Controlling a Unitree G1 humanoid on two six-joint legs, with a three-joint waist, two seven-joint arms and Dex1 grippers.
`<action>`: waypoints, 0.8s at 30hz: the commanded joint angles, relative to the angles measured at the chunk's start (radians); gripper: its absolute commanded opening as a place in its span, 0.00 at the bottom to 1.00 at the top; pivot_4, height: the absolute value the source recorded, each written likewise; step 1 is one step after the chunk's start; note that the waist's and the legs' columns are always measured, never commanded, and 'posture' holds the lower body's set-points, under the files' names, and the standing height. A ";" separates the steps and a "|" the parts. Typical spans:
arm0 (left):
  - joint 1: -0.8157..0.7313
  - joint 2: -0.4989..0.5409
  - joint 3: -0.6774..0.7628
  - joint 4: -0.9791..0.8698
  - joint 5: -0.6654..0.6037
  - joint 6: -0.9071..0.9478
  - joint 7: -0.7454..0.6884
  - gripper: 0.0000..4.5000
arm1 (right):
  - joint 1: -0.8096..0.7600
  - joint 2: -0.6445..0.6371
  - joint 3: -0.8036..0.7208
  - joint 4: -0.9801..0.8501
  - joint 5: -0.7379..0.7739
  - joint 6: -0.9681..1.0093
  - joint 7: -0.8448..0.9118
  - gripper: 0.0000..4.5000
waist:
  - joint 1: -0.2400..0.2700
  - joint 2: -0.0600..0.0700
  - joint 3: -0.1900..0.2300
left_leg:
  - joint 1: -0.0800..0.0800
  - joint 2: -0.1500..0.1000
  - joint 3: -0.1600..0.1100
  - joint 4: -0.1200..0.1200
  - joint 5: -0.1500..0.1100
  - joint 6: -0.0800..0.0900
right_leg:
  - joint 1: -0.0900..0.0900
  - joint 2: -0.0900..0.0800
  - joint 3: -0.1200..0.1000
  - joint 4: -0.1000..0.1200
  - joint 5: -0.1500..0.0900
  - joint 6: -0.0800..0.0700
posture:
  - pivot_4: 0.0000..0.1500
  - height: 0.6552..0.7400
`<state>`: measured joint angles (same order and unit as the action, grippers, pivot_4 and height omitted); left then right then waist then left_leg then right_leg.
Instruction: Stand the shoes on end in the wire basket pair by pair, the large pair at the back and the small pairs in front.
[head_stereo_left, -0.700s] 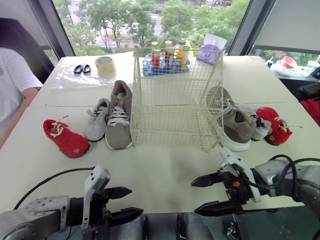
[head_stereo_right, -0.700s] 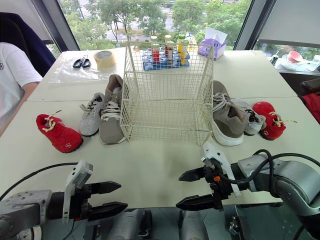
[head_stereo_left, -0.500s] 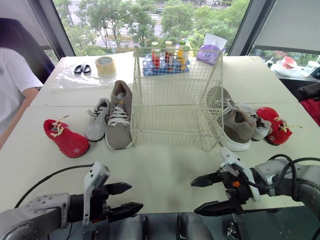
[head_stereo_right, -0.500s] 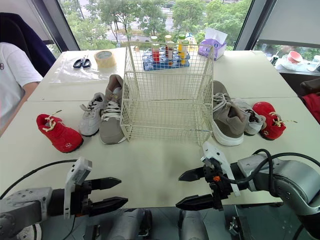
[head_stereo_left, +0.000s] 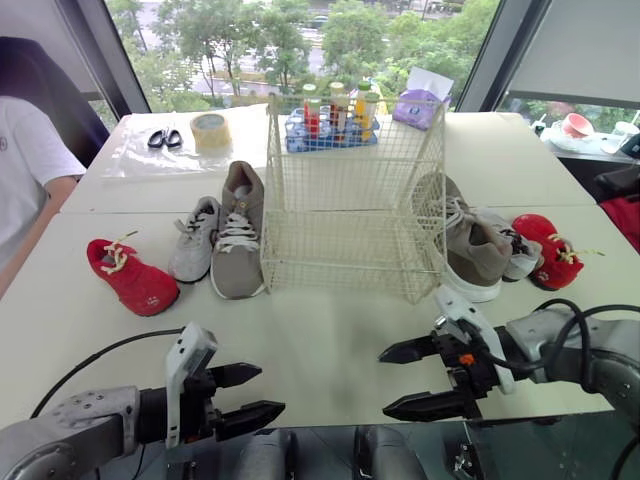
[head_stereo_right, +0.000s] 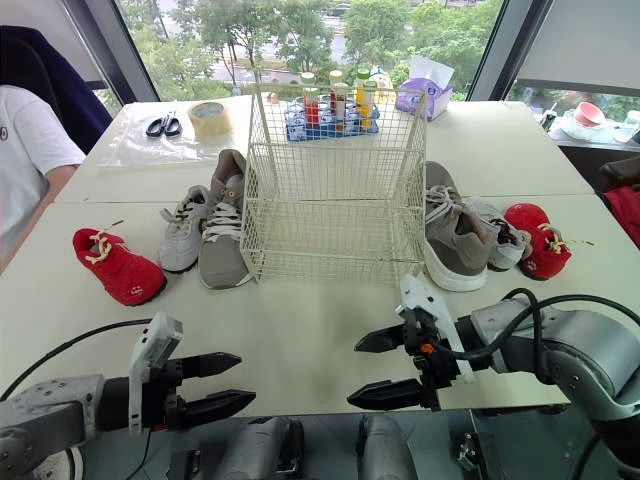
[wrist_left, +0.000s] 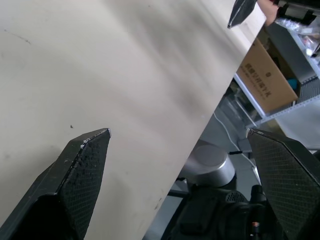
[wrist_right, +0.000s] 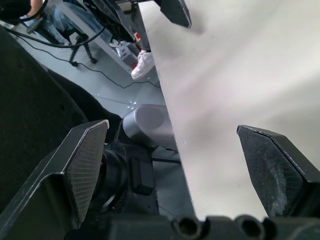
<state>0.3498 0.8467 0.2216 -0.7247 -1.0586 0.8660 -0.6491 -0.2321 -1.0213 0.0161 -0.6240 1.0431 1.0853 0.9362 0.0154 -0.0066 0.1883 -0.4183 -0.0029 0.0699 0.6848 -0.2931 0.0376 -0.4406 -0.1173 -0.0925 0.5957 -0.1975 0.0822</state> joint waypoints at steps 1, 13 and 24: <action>0.009 0.022 0.027 -0.003 0.001 -0.007 -0.041 0.99 | -0.037 -0.075 -0.023 -0.035 0.000 0.020 0.036 1.00 | 0.001 0.000 0.000 | 0.000 0.000 0.000 0.000 0.000 0.000 | 0.000 0.000 0.000 0.000 0.000 0.000 | 1.00 1.00; -0.434 0.253 0.208 0.130 -0.241 0.057 -0.180 0.99 | -0.604 -0.189 0.050 0.227 -0.111 -0.064 0.292 1.00 | -0.004 0.000 0.000 | 0.000 0.002 0.001 0.001 0.000 -0.001 | -0.001 0.001 0.000 0.001 0.001 -0.001 | 1.00 1.00; -0.482 0.231 0.178 0.019 -0.391 0.079 -0.015 0.99 | -0.624 -0.116 0.359 0.298 -0.599 -0.243 0.304 1.00 | -0.007 0.000 0.000 | 0.001 0.000 0.009 0.001 0.004 -0.006 | -0.002 0.000 0.004 0.002 0.004 0.007 | 1.00 1.00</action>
<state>-0.1430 1.0850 0.3962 -0.6807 -1.4237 0.9528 -0.6900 -0.8349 -1.1470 0.3590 -0.3332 0.5084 0.8590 1.2565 0.0081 -0.0063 0.1884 -0.4166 -0.0029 0.0787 0.6855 -0.2894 0.0315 -0.4423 -0.1173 -0.0883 0.5976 -0.1937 0.0889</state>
